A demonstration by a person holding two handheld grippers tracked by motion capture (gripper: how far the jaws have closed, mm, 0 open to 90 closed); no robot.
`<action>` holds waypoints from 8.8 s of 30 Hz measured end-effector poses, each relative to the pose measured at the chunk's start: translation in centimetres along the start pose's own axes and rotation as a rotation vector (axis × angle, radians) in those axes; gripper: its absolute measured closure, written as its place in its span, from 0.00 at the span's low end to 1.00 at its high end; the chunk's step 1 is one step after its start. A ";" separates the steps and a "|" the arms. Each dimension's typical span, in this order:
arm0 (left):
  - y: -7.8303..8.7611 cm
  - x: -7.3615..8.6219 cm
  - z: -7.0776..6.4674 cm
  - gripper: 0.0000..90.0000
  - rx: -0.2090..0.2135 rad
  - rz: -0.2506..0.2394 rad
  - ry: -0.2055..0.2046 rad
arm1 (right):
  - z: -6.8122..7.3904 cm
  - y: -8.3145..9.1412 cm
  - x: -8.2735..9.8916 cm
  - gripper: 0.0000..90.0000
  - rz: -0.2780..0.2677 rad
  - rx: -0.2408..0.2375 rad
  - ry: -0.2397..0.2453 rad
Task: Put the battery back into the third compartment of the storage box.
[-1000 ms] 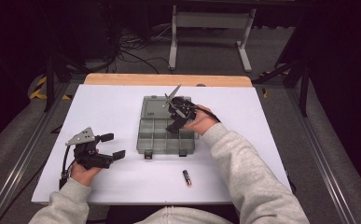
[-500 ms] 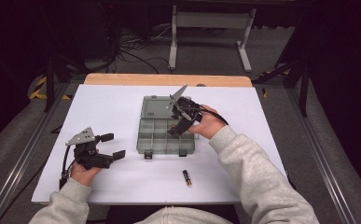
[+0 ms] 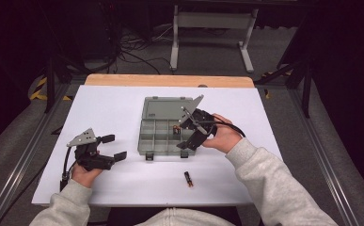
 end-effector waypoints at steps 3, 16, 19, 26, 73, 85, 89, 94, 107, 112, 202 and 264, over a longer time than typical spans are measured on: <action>0.0 0.0 0.0 0.07 0.000 0.001 0.000 | 0.9 0.2 0.4 0.25 0.000 -0.008 0.012; 0.0 0.0 0.0 0.07 0.001 0.003 0.000 | 3.2 0.4 1.5 0.24 0.010 -0.028 0.048; -0.1 0.0 0.0 0.07 0.004 0.004 0.002 | 3.7 0.0 1.7 0.24 0.018 -0.042 0.047; 0.0 0.0 0.0 0.07 -0.001 0.003 0.000 | 4.7 -1.1 1.9 0.24 0.042 -0.060 0.067; -0.1 0.0 -0.1 0.06 0.001 0.004 0.001 | 7.5 -5.9 4.4 0.21 0.112 -0.182 0.068; -0.2 0.0 -0.1 0.07 0.004 0.003 0.006 | 7.7 -6.8 4.9 0.22 0.150 -0.198 0.057; -0.2 0.0 -0.1 0.07 0.001 0.003 0.006 | 7.7 -7.1 5.0 0.23 0.147 -0.194 0.050; -0.2 0.0 -0.1 0.06 -0.001 0.009 0.005 | 7.7 -7.1 5.0 0.26 0.151 -0.188 0.063; -0.2 0.0 0.0 0.07 -0.003 0.004 0.005 | 7.8 -7.4 5.1 0.42 0.163 -0.144 0.078; -0.2 0.0 -0.1 0.07 0.000 0.007 0.004 | 7.8 -7.3 5.2 0.46 0.165 -0.131 0.078; -0.1 0.1 0.2 0.07 0.001 0.003 -0.001 | -7.0 -2.7 -2.1 0.47 0.016 0.030 -0.166; -0.1 0.1 0.2 0.07 0.004 0.003 -0.002 | -7.8 -8.0 -2.1 0.47 0.093 0.013 -0.186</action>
Point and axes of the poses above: each handheld gripper's, and its own axes: y roughly backward along the jaws, x roughly out of its underside, z roughly to its left, the point moved 1 cm from there along -y, roughly forward along the jaws, and after that the axes turned 11 degrees about z, right-handed, at the moved point
